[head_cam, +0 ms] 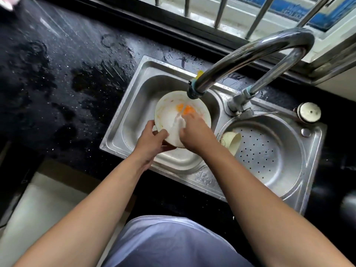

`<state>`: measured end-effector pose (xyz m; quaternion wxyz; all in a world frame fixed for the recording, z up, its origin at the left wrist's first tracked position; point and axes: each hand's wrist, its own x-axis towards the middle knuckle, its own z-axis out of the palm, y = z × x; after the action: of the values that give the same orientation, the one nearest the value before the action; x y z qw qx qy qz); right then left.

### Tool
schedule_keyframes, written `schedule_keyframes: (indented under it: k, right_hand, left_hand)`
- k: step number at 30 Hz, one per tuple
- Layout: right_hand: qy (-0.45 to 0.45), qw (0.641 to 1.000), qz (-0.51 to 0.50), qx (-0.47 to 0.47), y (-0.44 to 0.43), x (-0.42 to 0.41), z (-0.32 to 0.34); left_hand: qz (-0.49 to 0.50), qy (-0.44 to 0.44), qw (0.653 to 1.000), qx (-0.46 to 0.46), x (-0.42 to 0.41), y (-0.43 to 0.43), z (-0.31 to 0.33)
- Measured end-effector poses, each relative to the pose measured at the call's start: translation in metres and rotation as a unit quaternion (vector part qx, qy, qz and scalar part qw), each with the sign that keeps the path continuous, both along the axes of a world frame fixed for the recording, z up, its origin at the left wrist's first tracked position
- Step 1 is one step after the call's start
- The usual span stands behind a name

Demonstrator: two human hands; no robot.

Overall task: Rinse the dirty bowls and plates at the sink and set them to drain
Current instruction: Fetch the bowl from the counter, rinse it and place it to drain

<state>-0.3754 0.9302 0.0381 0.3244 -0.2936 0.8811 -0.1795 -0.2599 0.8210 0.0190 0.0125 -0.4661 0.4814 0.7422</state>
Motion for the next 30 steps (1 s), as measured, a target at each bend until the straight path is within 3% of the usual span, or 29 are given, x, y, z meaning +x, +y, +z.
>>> schedule_keyframes:
  k: [2,7,9,11,12,16,18,22,24,26,28,30]
  right_hand:
    - [0.005,0.999,0.043,0.005,-0.028,0.002,-0.003]
    - [-0.123,0.989,0.063,-0.048,-0.021,0.011,-0.004]
    - [-0.085,0.995,0.052,0.027,-0.017,0.000,-0.010]
    - [0.011,0.991,0.067,0.116,-0.024,-0.010,-0.014]
    - [0.039,0.990,0.064,0.118,-0.032,-0.011,-0.012]
    - [-0.080,0.990,0.113,-0.027,-0.046,0.009,-0.002]
    - [-0.108,0.990,0.089,-0.002,-0.031,0.012,-0.007]
    - [-0.001,0.993,0.037,0.117,-0.030,-0.007,-0.012]
    - [-0.001,0.997,0.063,0.044,-0.047,-0.006,-0.005]
    - [-0.056,0.994,0.088,-0.042,-0.056,0.000,-0.003]
    - [-0.108,0.990,0.083,-0.041,-0.046,0.009,-0.008]
    - [-0.107,0.993,0.049,0.020,-0.032,0.008,-0.017]
  left_hand:
    - [-0.011,0.010,1.000,-0.011,0.000,-0.001,0.000]
    - [0.016,0.015,1.000,0.011,0.005,-0.018,-0.005]
    - [0.012,0.007,1.000,0.011,0.008,-0.024,-0.008]
    - [-0.013,0.000,1.000,-0.009,0.008,-0.023,-0.010]
    - [-0.026,0.000,1.000,-0.015,0.007,-0.022,-0.011]
    - [0.006,0.014,1.000,0.019,0.003,-0.025,-0.013]
    - [0.028,0.015,0.999,0.034,0.001,-0.032,-0.015]
    - [-0.009,0.017,1.000,0.009,-0.004,-0.037,-0.017]
    - [-0.028,0.020,0.999,0.005,-0.008,-0.032,-0.016]
    - [-0.013,0.021,1.000,0.014,-0.010,-0.032,-0.015]
    - [0.018,0.017,0.999,0.025,-0.008,-0.039,-0.016]
    - [0.021,0.009,1.000,0.015,-0.003,-0.046,-0.017]
